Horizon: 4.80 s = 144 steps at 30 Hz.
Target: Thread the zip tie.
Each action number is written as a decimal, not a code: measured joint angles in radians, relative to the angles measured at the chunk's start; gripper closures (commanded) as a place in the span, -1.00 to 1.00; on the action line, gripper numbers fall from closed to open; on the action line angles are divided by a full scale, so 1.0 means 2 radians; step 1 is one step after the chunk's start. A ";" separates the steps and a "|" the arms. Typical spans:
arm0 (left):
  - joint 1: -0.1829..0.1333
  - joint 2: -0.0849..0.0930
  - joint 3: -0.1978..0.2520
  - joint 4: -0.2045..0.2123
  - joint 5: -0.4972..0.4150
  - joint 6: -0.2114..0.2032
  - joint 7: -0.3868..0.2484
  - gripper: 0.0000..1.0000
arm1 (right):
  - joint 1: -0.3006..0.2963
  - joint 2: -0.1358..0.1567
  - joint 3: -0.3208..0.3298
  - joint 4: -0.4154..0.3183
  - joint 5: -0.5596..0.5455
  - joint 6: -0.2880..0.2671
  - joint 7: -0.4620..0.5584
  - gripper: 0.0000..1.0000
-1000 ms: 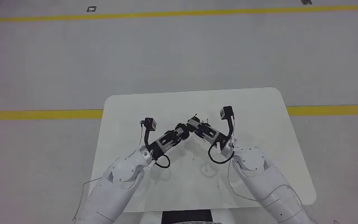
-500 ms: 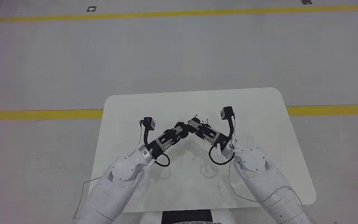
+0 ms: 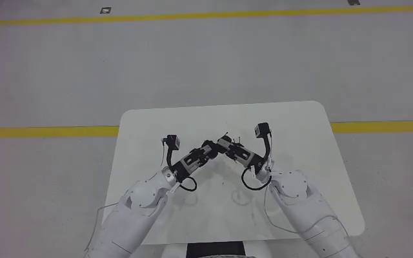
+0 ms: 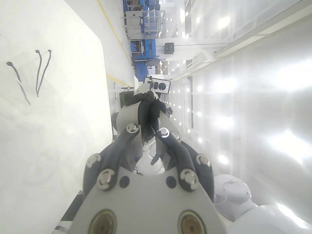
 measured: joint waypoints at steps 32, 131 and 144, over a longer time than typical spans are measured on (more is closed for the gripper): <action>0.030 0.035 -0.097 0.003 -0.107 -0.034 -0.265 1.00 | 0.046 0.006 0.070 0.110 0.165 0.000 0.324 -1.00; -0.013 0.045 -0.074 0.081 -0.121 -0.031 -0.390 1.00 | 0.149 0.028 -0.094 0.206 0.269 0.018 0.419 0.74; -0.013 0.045 -0.074 0.081 -0.121 -0.031 -0.390 1.00 | 0.155 0.023 -0.099 0.211 0.270 0.017 0.416 0.82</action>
